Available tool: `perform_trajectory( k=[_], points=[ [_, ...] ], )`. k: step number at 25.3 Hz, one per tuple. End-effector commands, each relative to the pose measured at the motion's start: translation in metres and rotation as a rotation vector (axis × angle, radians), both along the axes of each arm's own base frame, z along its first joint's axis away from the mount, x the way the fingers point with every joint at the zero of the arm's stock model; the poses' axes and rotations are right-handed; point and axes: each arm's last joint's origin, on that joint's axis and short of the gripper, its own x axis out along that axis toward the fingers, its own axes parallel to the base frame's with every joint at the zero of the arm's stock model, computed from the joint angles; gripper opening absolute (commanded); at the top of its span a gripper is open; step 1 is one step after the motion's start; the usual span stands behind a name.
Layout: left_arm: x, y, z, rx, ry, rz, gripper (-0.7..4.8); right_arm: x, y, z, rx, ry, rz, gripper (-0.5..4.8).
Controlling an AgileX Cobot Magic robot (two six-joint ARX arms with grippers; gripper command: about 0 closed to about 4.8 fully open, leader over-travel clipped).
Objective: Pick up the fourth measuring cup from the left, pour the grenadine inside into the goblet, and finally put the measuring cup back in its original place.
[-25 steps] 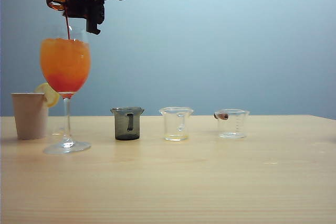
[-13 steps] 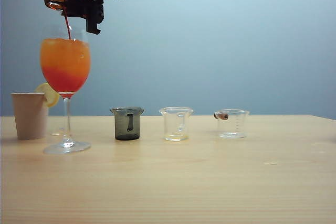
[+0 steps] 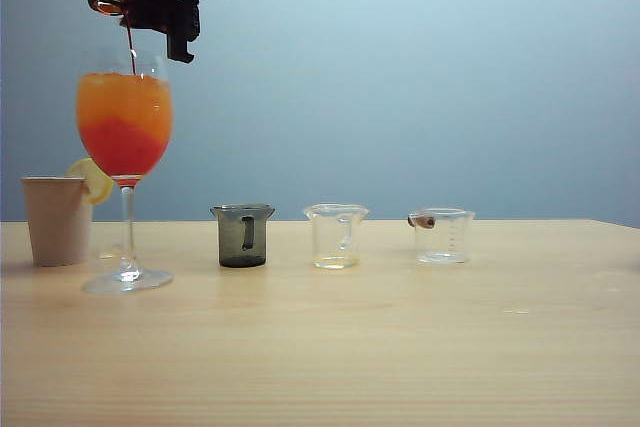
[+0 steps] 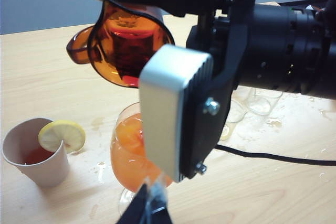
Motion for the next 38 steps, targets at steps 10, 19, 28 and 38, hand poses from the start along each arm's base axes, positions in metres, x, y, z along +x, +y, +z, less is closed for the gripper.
perform_trajectory(
  k=[10,19,28,38],
  points=[
    [-0.0004,0.0001,0.0016,-0.003,-0.01,-0.003,-0.04,0.0004,-0.0035,0.0131,0.023,-0.09,-0.024,1.99],
    [-0.0004,0.0001,0.0016,-0.003,-0.01,-0.003,-0.04,-0.0006,-0.0027,0.0139,0.007,-0.124,-0.021,1.99],
    [-0.0004,0.0001,0.0016,-0.003,-0.01,-0.003,-0.04,-0.001,-0.0025,0.0156,-0.002,-0.163,-0.019,1.99],
    [-0.0004,0.0001,0.0016,-0.003,-0.01,-0.003,-0.04,-0.0009,-0.0025,0.016,-0.053,-0.234,-0.023,1.98]
  ],
)
